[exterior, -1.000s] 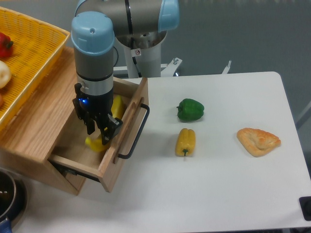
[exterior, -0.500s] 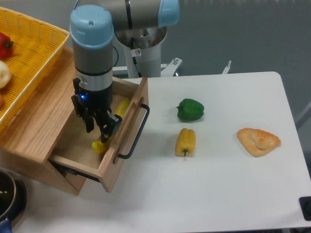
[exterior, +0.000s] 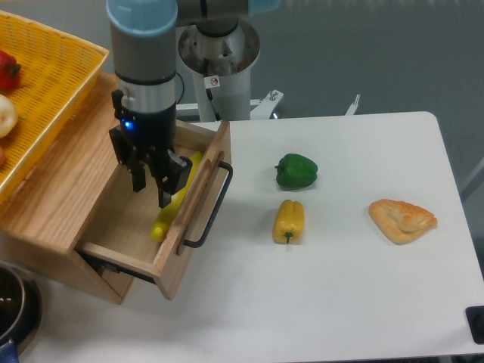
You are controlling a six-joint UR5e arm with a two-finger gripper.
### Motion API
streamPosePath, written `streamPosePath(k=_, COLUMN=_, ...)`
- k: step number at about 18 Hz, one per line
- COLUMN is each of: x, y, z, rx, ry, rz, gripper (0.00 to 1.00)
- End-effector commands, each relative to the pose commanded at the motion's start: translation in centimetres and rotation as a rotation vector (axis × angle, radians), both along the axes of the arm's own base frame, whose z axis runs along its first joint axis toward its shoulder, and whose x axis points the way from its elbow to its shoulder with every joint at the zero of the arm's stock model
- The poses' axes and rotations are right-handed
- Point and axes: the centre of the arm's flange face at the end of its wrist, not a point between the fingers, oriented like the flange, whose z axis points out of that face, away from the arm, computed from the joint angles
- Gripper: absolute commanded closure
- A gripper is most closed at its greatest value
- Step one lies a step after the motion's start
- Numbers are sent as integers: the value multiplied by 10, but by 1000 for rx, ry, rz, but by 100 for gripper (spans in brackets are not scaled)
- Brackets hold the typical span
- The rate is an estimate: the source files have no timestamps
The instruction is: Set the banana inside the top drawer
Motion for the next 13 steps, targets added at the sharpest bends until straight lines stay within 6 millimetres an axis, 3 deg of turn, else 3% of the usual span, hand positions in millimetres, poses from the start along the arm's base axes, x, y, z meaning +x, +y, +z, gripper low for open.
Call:
streamPosePath(k=3, x=-30, y=-14, z=10, rx=11, ry=18, rz=45, gripper=36)
streamPosePath(k=7, x=-73, y=-24, z=-9, rx=-20, ry=21, rz=63, gripper=27)
streamPosePath(k=13, x=-129, y=-43, z=-34, rx=-56, ry=11, rz=98, gripper=1)
